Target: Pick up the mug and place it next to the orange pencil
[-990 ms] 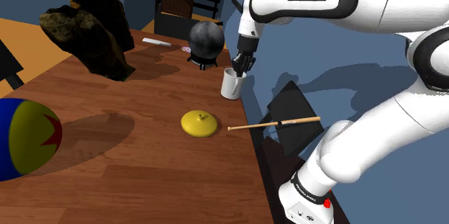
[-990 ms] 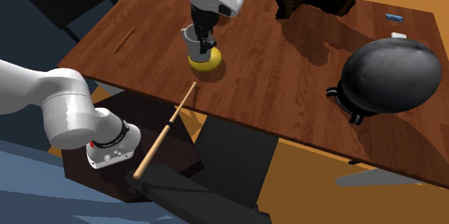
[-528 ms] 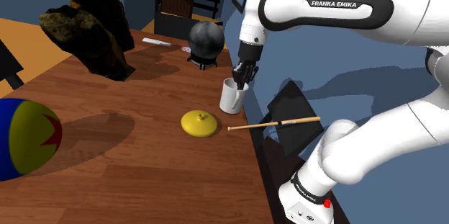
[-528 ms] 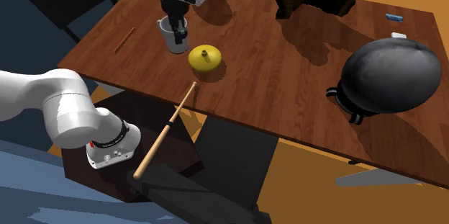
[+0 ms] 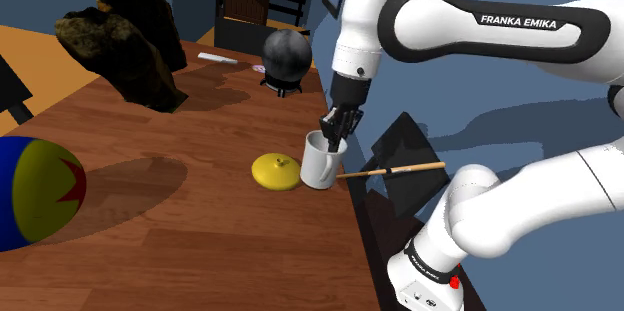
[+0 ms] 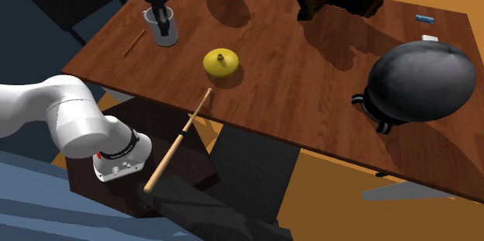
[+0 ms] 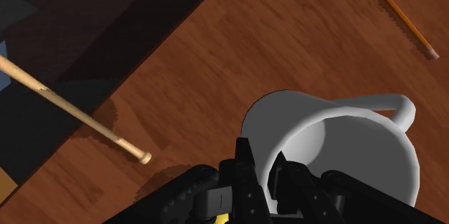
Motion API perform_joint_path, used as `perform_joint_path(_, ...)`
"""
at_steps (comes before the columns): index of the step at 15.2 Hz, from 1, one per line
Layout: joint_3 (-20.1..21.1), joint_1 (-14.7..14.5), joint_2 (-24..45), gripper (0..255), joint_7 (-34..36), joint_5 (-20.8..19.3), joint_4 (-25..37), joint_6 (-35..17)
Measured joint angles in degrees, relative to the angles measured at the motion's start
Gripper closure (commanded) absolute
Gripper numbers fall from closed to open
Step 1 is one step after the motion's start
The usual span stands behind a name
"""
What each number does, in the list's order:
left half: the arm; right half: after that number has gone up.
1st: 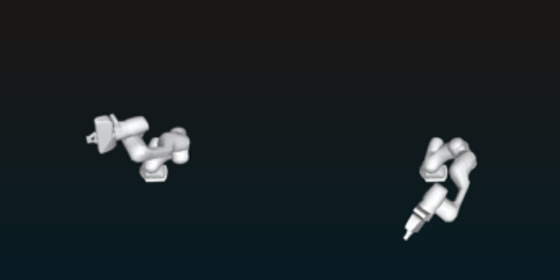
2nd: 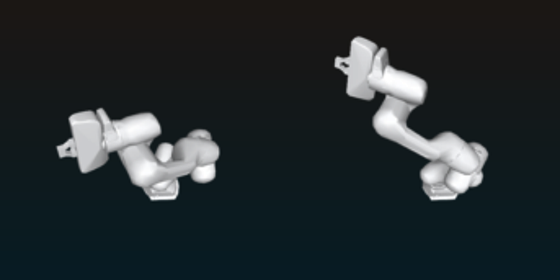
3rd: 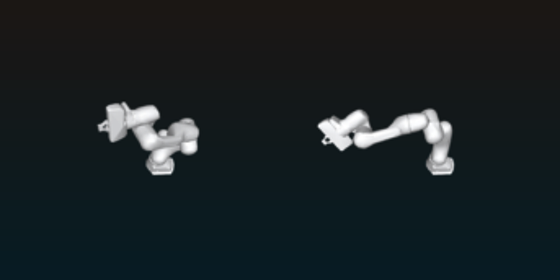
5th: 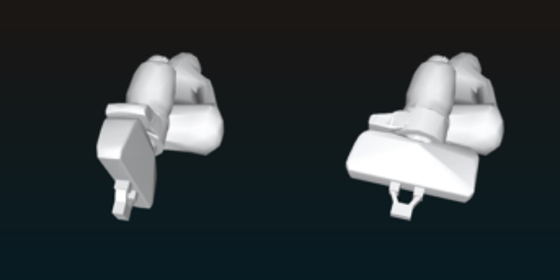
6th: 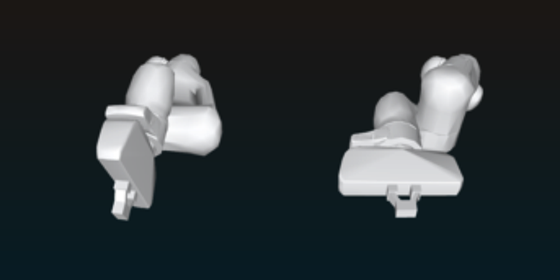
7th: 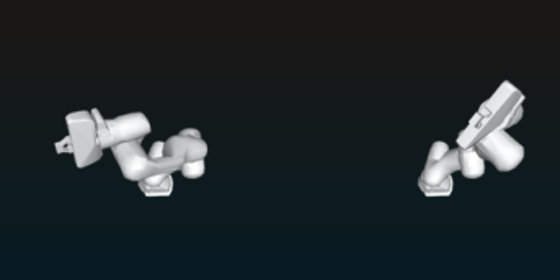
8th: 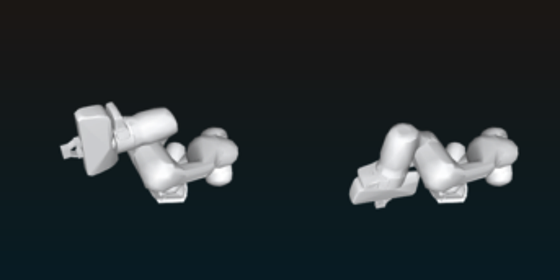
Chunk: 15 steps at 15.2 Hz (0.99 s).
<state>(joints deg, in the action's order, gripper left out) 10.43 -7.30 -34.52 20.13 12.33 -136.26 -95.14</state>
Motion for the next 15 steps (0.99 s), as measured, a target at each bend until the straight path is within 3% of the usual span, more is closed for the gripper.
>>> perform_joint_path(10, 10.5, -6.3, -4.9, 255, 12.9, 8.6, -1.9, 0.2)
perform_joint_path(15, 16.8, -8.7, -3.5, 255, 19.9, 12.6, 0.2, -1.2)
